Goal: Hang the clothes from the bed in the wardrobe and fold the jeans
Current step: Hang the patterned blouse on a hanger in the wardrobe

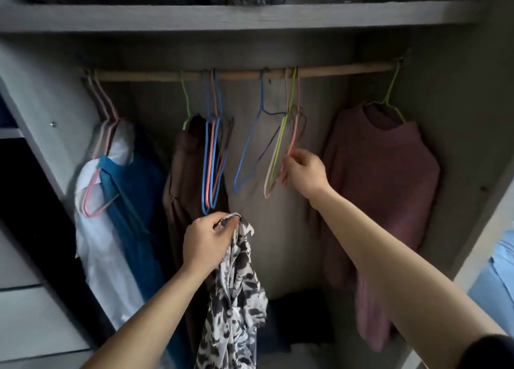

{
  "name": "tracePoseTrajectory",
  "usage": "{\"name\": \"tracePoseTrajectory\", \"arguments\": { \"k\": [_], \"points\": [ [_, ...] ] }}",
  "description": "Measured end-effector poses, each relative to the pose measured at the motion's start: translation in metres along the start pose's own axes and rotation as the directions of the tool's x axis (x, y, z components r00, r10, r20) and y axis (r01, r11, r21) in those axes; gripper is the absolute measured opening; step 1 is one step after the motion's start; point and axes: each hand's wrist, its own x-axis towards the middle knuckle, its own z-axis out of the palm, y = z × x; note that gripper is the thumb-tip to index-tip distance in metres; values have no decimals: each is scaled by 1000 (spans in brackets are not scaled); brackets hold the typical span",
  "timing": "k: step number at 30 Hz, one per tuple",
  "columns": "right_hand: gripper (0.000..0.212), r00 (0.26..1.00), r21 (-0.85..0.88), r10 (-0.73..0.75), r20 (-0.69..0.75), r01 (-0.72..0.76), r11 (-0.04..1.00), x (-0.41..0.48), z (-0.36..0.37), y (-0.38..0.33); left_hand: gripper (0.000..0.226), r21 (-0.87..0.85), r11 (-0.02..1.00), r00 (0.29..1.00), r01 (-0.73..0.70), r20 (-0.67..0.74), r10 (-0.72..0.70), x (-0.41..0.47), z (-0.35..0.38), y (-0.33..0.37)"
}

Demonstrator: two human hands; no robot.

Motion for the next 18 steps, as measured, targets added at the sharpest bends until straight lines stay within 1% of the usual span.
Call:
{"name": "tracePoseTrajectory", "arguments": {
  "k": [2, 4, 8, 11, 14, 16, 18],
  "points": [
    [22, 990, 68, 46, -132, -37, 997, 1, -2, 2, 26, -4, 1000, 1000, 5, 13, -5, 2, 1, -2],
    [27, 967, 108, 79, -244, -54, 993, 2, -10, 5, 21, -29, 999, 999, 26, 20, -25, 3, 3, -4],
    [34, 925, 238, 149, -350, -66, 969, 3, -36, 17, 14, -70, 997, 999, 33, 11, -32, 5, 9, -8],
    [38, 915, 261, 172, -366, -76, 962, 0, -55, 27, 13, -81, 996, 1000, 28, 13, -27, 5, 16, -7],
    [33, 919, 271, 160, -361, -60, 961, 2, -69, 30, 11, -96, 994, 998, 45, 38, -41, 1, 22, -5],
    [30, 931, 222, 135, -340, -60, 973, 4, -75, 32, 11, -111, 993, 998, 48, 53, -43, -4, 24, -4],
    [29, 947, 112, 125, -296, -95, 989, 4, -77, 35, 11, -128, 990, 996, 58, 73, -49, -9, 25, -4]
  ]
}}
